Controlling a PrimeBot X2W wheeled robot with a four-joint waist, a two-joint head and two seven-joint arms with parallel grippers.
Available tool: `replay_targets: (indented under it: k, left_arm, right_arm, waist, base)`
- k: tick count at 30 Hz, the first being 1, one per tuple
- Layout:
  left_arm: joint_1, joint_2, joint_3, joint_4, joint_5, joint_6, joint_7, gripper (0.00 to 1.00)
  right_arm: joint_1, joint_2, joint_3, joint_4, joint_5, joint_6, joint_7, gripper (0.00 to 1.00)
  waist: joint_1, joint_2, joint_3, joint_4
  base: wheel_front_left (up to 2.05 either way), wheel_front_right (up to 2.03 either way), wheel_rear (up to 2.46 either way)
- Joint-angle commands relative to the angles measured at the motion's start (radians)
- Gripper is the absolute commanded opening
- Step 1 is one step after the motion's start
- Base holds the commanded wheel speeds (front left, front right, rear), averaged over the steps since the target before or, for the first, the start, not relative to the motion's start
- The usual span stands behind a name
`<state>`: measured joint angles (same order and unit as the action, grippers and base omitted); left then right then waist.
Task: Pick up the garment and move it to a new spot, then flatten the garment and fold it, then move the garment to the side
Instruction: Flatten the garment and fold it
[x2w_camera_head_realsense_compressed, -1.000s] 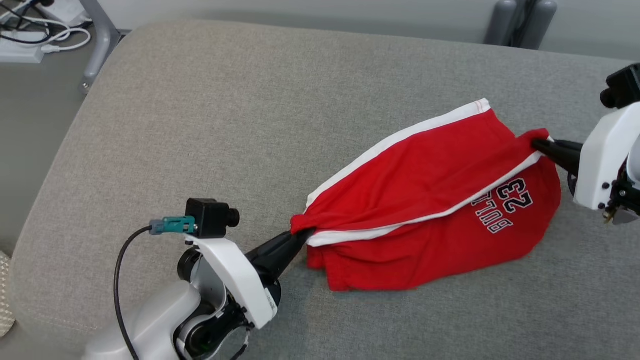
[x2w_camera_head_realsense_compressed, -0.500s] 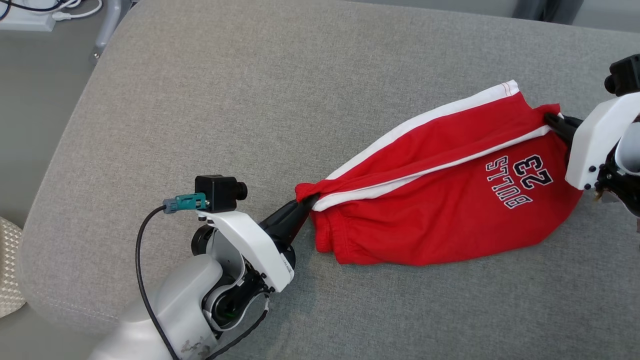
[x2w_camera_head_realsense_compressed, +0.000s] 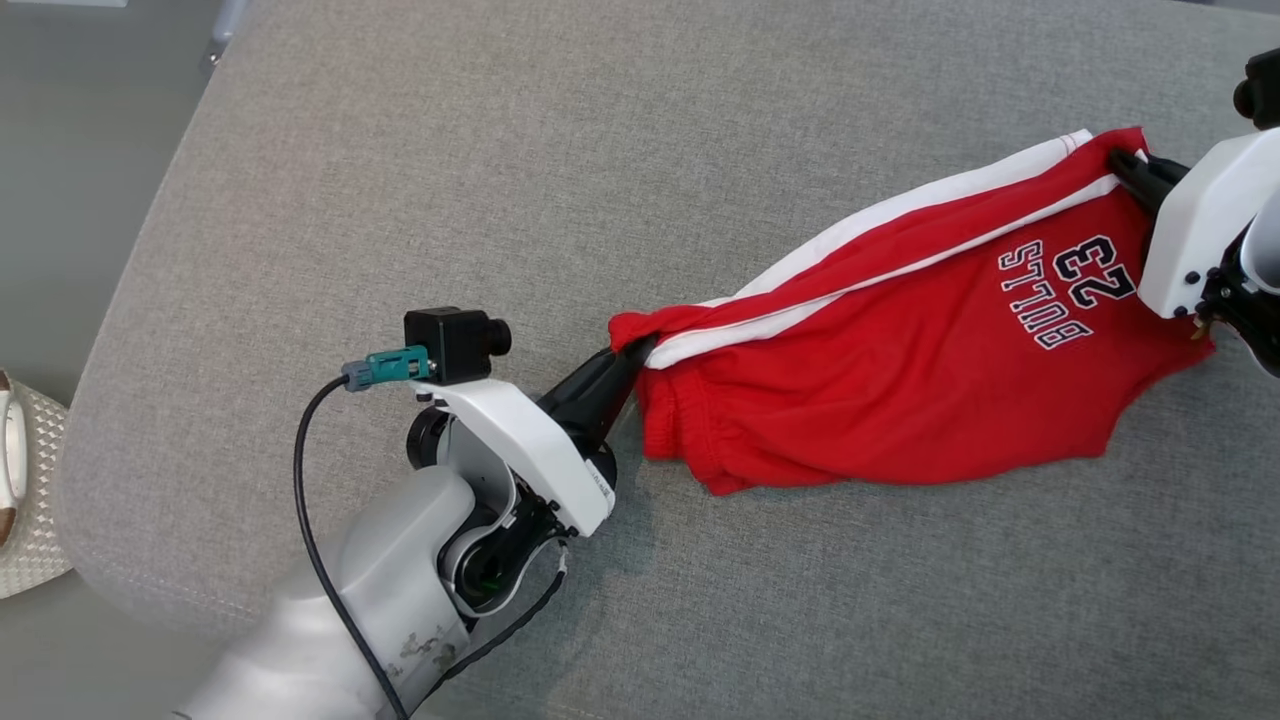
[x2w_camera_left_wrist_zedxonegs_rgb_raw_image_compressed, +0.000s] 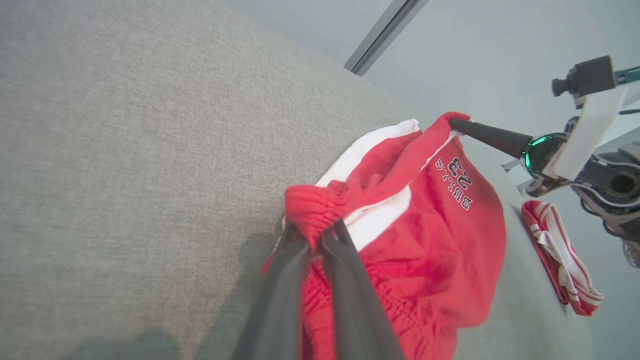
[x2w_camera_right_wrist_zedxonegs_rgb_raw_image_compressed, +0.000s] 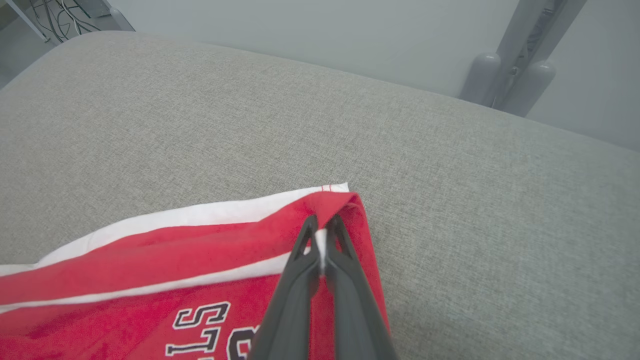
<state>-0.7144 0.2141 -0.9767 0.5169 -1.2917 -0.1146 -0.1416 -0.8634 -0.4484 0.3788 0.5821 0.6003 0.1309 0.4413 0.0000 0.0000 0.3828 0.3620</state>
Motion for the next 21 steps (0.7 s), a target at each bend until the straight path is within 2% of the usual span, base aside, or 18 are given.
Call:
replay_targets:
  k: [1, 9, 10, 11, 12, 13, 16, 21]
  left_arm:
    - [-0.024, -0.001, 0.003, 0.01, 0.009, -0.007, -0.008, 0.0]
    - [-0.055, -0.032, -0.002, 0.05, 0.01, -0.013, -0.022, 0.0]
    - [-0.06, -0.034, 0.001, 0.058, 0.01, -0.013, -0.025, 0.08]
    - [-0.064, -0.036, 0.002, 0.067, 0.014, -0.013, -0.029, 0.41]
    - [-0.067, -0.038, 0.001, 0.074, 0.021, -0.012, -0.033, 0.82]
    - [-0.07, -0.041, 0.0, 0.082, 0.024, -0.011, -0.036, 1.0]
    - [-0.078, -0.053, 0.007, 0.104, 0.019, -0.008, -0.045, 1.0]
    - [-0.084, -0.063, 0.01, 0.134, 0.026, -0.004, -0.056, 1.0]
  right_arm:
    - [-0.018, -0.002, 0.008, 0.018, 0.005, -0.001, -0.015, 0.0]
    - [-0.055, 0.0, 0.047, 0.077, 0.037, -0.001, -0.035, 0.0]
    - [-0.057, 0.001, 0.049, 0.082, 0.041, -0.001, -0.04, 0.0]
    - [-0.061, 0.003, 0.047, 0.089, 0.043, -0.001, -0.05, 0.0]
    - [-0.068, 0.001, 0.038, 0.1, 0.035, -0.001, -0.069, 0.46]
    - [-0.077, 0.003, 0.016, 0.121, 0.029, -0.001, -0.086, 1.0]
    - [-0.095, 0.033, -0.007, 0.167, 0.004, 0.0, -0.132, 1.0]
    - [-0.115, 0.047, -0.01, 0.21, -0.033, -0.001, -0.182, 1.0]
  waist:
    - [0.0, 0.0, 0.006, 0.006]
    - [0.0, 0.0, 0.016, 0.019]
    - [0.0, 0.0, 0.017, 0.019]
    - [0.0, 0.0, 0.017, 0.019]
    - [0.0, 0.0, 0.018, 0.019]
    - [0.0, 0.0, 0.018, 0.019]
    - [0.0, 0.0, 0.02, 0.019]
    - [0.0, 0.0, 0.017, 0.015]
  base:
    - [0.0, 0.0, 0.0]
    - [0.0, 0.0, 0.0]
    - [0.0, 0.0, 0.0]
    - [0.0, 0.0, 0.0]
    - [0.0, 0.0, 0.0]
    - [0.0, 0.0, 0.0]
    - [0.0, 0.0, 0.0]
    - [0.0, 0.0, 0.0]
